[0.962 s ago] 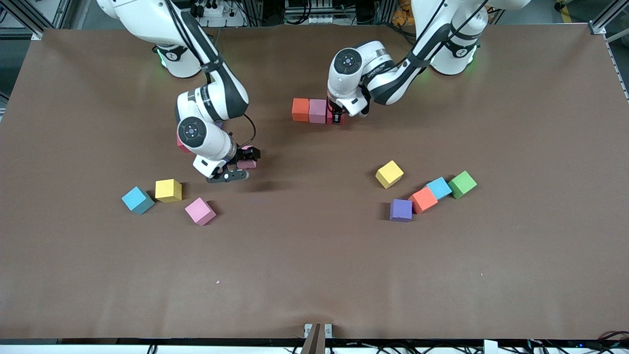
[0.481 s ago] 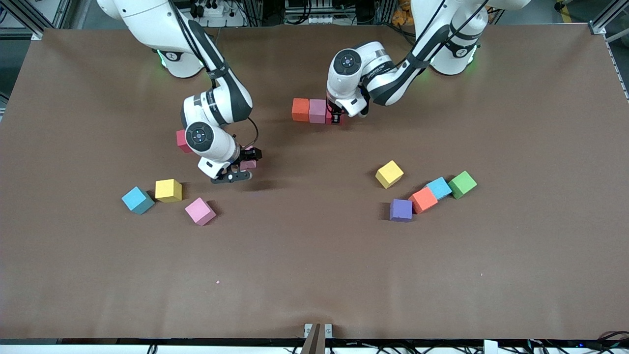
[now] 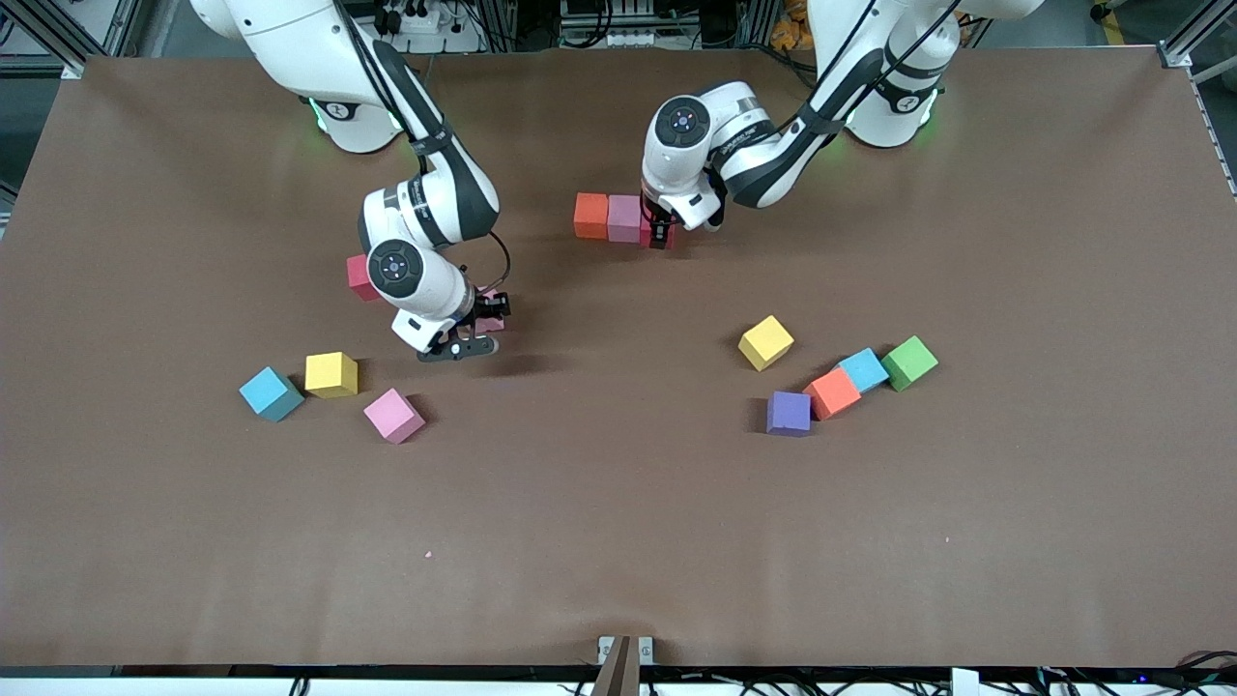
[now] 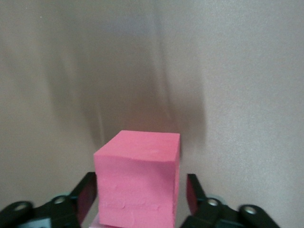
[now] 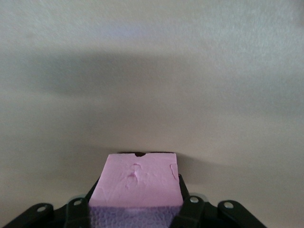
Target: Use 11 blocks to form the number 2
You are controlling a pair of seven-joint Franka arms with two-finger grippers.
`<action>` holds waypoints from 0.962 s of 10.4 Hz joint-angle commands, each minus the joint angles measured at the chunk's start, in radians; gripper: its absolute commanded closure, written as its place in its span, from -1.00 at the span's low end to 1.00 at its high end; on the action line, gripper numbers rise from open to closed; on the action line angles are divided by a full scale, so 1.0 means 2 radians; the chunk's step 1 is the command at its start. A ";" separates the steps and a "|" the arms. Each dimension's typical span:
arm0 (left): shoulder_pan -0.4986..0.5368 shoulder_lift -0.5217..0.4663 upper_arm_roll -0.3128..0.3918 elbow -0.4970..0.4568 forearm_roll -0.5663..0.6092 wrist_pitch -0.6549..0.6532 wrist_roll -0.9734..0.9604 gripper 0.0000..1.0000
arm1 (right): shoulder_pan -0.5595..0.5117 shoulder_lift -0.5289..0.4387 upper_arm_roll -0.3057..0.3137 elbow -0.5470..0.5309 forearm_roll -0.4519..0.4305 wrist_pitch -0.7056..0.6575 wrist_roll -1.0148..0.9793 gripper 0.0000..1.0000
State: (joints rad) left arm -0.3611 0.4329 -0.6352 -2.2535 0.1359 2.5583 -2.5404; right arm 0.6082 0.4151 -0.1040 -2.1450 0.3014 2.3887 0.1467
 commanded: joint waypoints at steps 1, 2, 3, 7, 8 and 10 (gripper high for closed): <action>0.009 -0.015 -0.012 0.003 0.014 -0.027 -0.016 -1.00 | 0.001 0.001 -0.002 0.031 0.008 -0.034 0.001 0.50; 0.010 -0.019 -0.015 0.003 0.014 -0.032 -0.014 -1.00 | 0.004 0.000 -0.002 0.039 0.008 -0.046 0.002 0.48; 0.019 -0.031 -0.015 0.004 0.014 -0.041 -0.009 -1.00 | 0.011 0.000 -0.002 0.039 0.008 -0.046 0.003 0.43; 0.070 -0.043 -0.029 0.055 0.012 -0.142 0.088 -1.00 | 0.054 0.016 -0.001 0.072 0.010 -0.046 0.045 0.41; 0.090 -0.039 -0.028 0.073 0.013 -0.158 0.137 -1.00 | 0.075 0.032 -0.001 0.094 0.010 -0.046 0.080 0.41; 0.141 -0.028 -0.021 0.103 0.013 -0.169 0.279 -1.00 | 0.105 0.064 -0.001 0.143 0.010 -0.047 0.143 0.41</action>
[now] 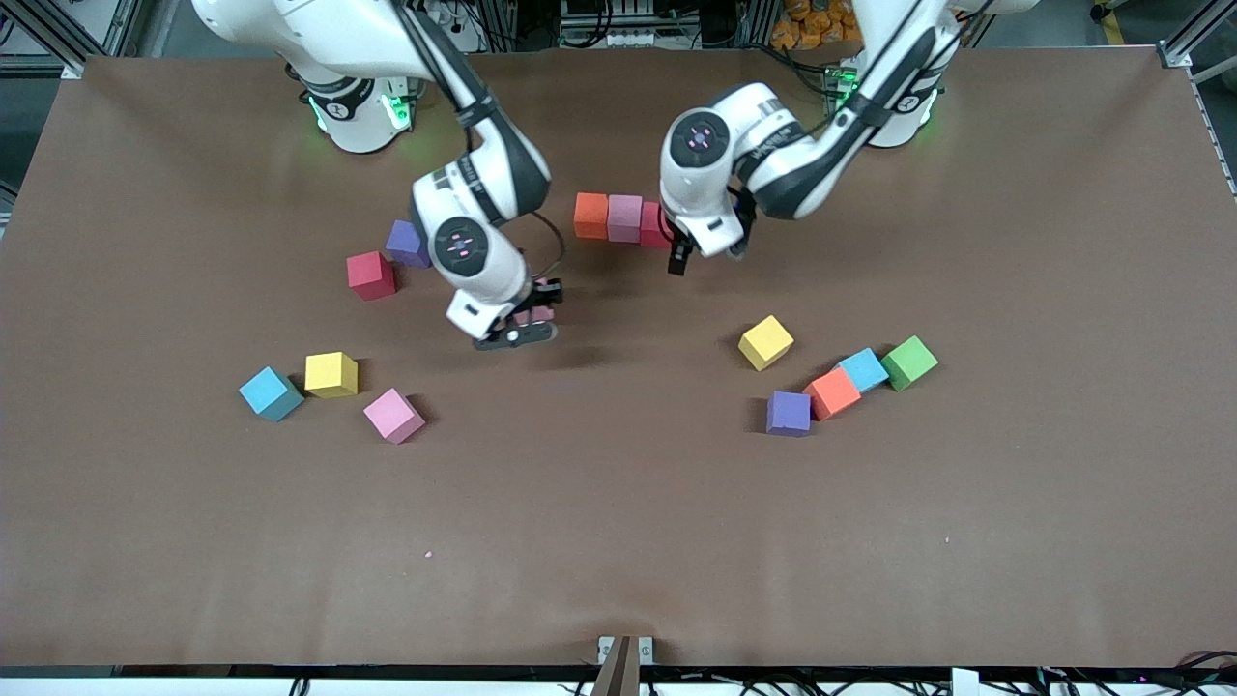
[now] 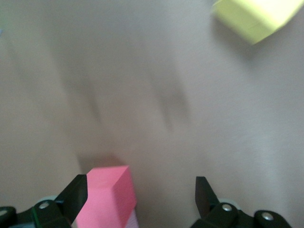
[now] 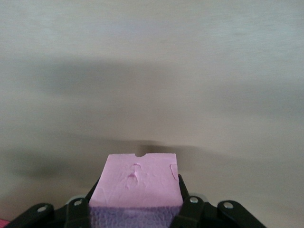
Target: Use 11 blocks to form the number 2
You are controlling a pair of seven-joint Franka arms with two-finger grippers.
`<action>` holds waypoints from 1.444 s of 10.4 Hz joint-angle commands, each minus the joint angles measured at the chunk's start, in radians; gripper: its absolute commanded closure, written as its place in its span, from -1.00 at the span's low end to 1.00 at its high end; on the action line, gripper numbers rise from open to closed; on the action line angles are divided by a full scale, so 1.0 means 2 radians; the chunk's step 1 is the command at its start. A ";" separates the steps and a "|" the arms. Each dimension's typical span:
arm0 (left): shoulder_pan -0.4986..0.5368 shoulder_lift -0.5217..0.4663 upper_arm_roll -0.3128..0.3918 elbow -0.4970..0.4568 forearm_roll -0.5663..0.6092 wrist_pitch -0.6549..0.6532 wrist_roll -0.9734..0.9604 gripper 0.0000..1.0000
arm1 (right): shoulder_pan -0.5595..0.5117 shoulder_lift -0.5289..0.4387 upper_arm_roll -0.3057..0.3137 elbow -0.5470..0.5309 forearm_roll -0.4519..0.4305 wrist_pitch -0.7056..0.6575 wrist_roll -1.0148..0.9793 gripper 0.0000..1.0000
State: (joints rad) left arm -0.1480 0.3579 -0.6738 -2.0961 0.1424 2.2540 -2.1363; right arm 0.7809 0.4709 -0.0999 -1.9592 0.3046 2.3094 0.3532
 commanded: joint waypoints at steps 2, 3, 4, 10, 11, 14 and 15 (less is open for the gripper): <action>0.038 0.025 0.042 0.052 0.015 -0.017 0.161 -1.00 | 0.041 0.062 -0.002 0.090 0.010 -0.008 0.090 0.41; 0.038 0.027 0.064 0.063 0.023 -0.017 0.204 -1.00 | 0.050 0.072 -0.002 0.102 0.011 -0.009 0.112 0.41; 0.038 0.033 0.078 0.072 0.024 -0.017 0.233 -1.00 | 0.058 0.080 -0.002 0.116 0.011 -0.018 0.136 0.41; 0.036 0.088 0.094 0.091 0.078 -0.017 0.328 -1.00 | 0.115 0.097 -0.003 0.149 0.010 -0.055 0.209 0.41; 0.035 0.095 0.093 0.090 0.079 -0.017 0.341 -1.00 | 0.120 0.101 -0.003 0.150 0.010 -0.050 0.211 0.41; 0.035 0.104 0.095 0.089 0.082 -0.017 0.365 -1.00 | 0.131 0.111 -0.003 0.154 0.008 -0.028 0.215 0.41; 0.035 0.106 0.095 0.089 0.088 -0.017 0.366 -1.00 | 0.131 0.114 -0.003 0.157 0.008 -0.022 0.215 0.41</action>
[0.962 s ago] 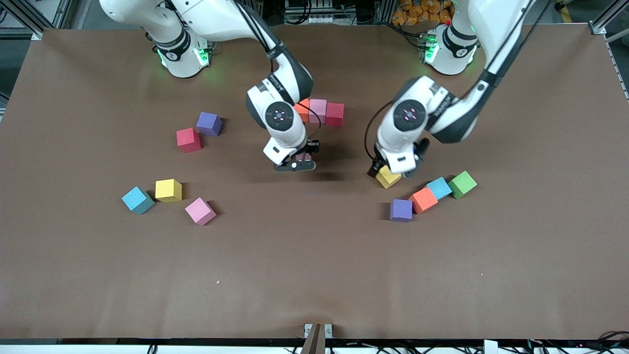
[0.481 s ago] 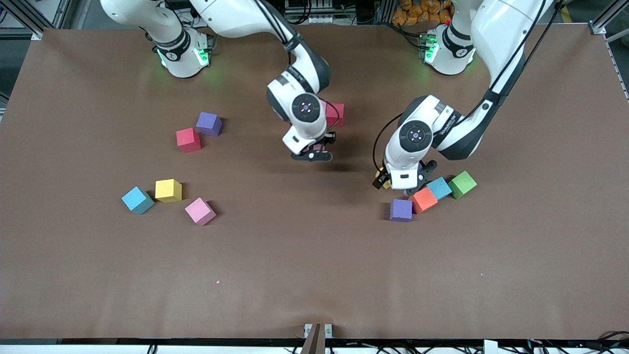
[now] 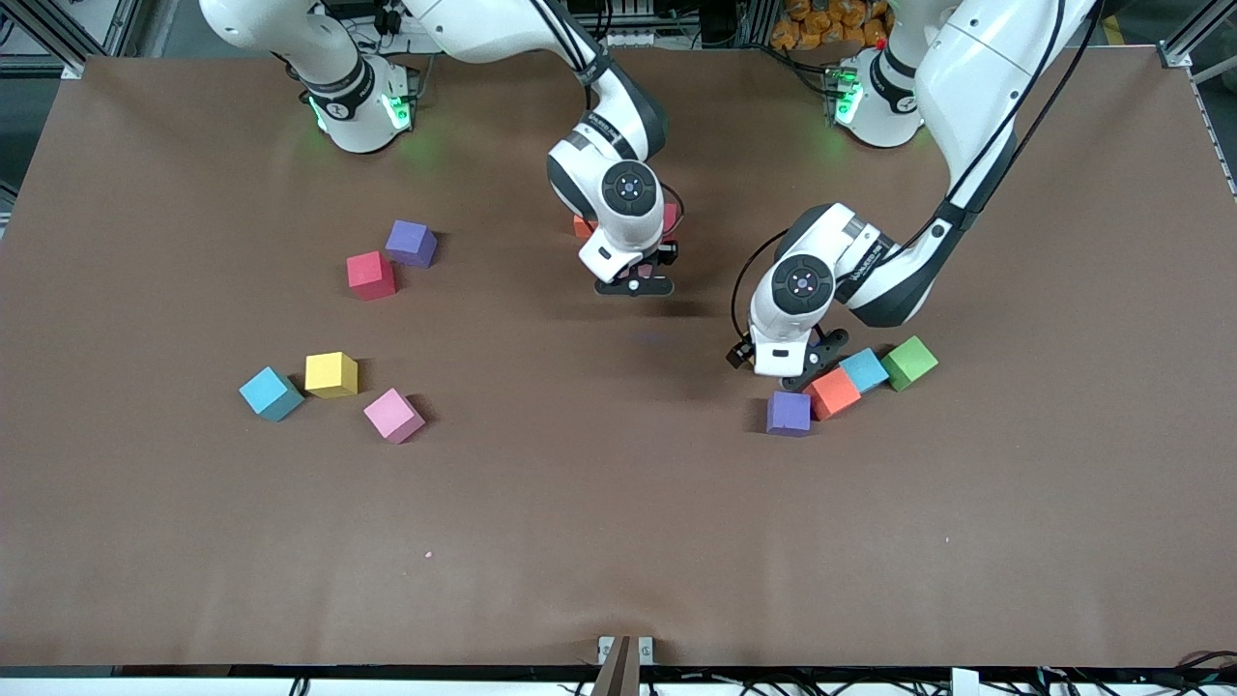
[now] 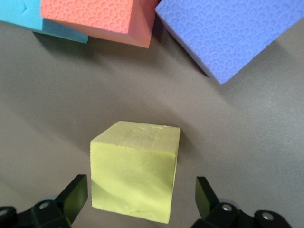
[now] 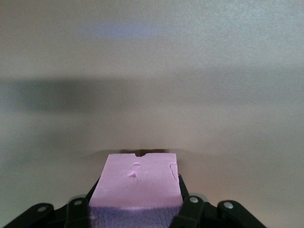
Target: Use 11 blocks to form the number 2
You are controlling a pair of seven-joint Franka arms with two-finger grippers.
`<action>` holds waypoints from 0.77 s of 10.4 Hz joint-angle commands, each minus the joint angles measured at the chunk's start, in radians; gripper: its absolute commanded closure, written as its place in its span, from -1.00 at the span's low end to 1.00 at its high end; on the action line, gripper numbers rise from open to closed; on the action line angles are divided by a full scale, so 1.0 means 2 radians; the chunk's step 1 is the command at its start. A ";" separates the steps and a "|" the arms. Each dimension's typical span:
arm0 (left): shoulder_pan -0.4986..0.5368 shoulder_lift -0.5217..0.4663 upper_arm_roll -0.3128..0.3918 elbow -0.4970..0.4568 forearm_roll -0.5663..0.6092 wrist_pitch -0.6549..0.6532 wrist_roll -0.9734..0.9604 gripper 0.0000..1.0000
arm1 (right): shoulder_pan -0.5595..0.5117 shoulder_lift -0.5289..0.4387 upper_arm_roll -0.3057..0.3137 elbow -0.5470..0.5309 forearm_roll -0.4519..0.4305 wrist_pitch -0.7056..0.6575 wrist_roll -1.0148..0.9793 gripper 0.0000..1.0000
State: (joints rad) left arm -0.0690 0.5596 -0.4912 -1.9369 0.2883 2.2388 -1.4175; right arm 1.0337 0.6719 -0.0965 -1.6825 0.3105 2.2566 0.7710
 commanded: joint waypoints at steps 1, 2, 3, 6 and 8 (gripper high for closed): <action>-0.004 0.006 0.004 0.009 0.021 -0.010 0.006 -1.00 | 0.004 0.021 -0.005 0.034 0.007 0.004 0.006 0.41; -0.004 0.009 0.008 0.010 0.022 -0.010 0.008 -1.00 | 0.004 0.028 -0.005 0.043 0.007 0.004 0.011 0.41; -0.004 0.009 0.011 0.011 0.024 -0.010 0.028 -1.00 | 0.004 0.031 -0.005 0.046 0.007 0.004 0.023 0.41; -0.003 0.016 0.014 0.012 0.025 -0.010 0.047 -0.53 | 0.005 0.037 -0.004 0.054 0.009 0.003 0.027 0.41; -0.005 0.016 0.014 0.016 0.025 -0.009 0.052 -0.24 | 0.010 0.036 -0.004 0.055 0.008 -0.002 0.032 0.41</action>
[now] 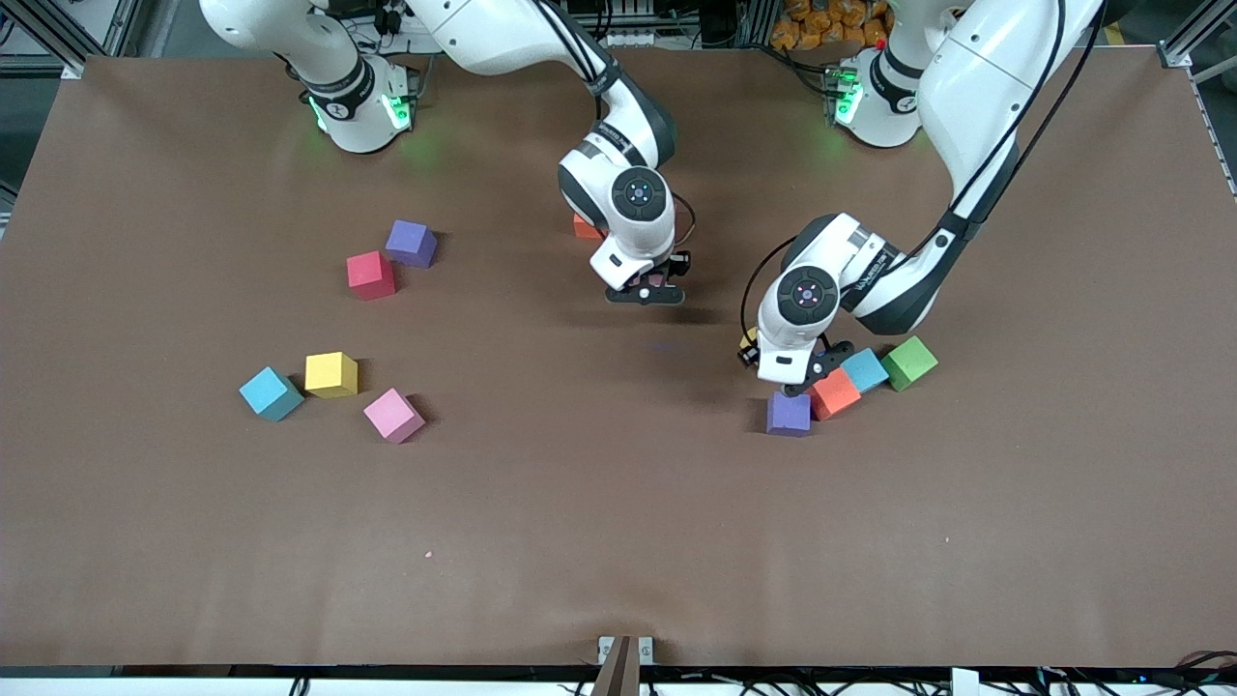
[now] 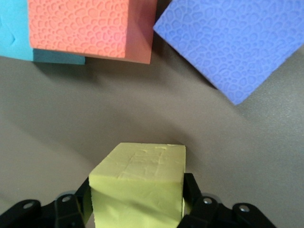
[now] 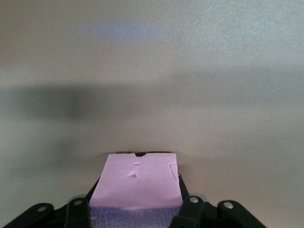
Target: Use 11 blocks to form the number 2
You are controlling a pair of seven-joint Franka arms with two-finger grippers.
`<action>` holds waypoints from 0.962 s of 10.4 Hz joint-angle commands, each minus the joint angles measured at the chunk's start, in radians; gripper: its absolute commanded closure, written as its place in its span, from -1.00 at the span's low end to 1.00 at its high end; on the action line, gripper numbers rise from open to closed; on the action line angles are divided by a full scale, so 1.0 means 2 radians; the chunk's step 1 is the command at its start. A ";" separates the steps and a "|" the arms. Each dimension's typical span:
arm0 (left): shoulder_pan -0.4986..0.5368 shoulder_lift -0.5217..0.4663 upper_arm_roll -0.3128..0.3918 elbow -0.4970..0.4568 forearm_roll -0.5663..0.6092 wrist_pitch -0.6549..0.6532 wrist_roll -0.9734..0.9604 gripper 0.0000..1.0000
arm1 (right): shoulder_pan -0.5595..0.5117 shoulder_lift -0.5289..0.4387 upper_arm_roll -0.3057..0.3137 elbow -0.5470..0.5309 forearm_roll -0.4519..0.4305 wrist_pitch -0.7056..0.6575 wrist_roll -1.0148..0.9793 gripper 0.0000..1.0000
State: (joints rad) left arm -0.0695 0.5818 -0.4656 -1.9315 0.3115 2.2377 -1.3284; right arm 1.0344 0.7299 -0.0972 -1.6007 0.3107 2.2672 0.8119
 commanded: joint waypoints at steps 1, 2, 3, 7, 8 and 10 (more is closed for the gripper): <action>-0.005 0.005 0.001 0.015 0.012 -0.008 0.014 -0.21 | 0.011 0.006 -0.004 0.013 0.006 -0.008 0.016 0.41; -0.005 0.005 0.001 0.015 0.013 -0.008 0.016 -0.13 | 0.017 0.006 -0.004 0.010 0.006 -0.009 0.016 0.41; -0.005 0.003 0.001 0.022 0.012 -0.009 0.022 -0.08 | 0.018 0.006 -0.004 0.008 0.006 -0.010 0.017 0.41; -0.007 -0.012 -0.002 0.065 0.012 -0.059 0.048 -0.07 | 0.025 0.006 -0.004 0.004 0.003 -0.015 0.017 0.39; -0.010 -0.012 -0.003 0.075 0.012 -0.073 0.063 -0.06 | 0.026 0.006 -0.004 0.004 0.003 -0.015 0.017 0.35; -0.013 -0.012 -0.014 0.084 0.012 -0.080 0.080 -0.05 | 0.026 0.006 -0.004 0.004 0.003 -0.015 0.018 0.33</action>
State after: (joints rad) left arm -0.0845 0.5684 -0.4769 -1.7777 0.3122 2.1076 -1.1868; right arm 1.0727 0.7372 -0.0968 -1.5995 0.3107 2.2461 0.8311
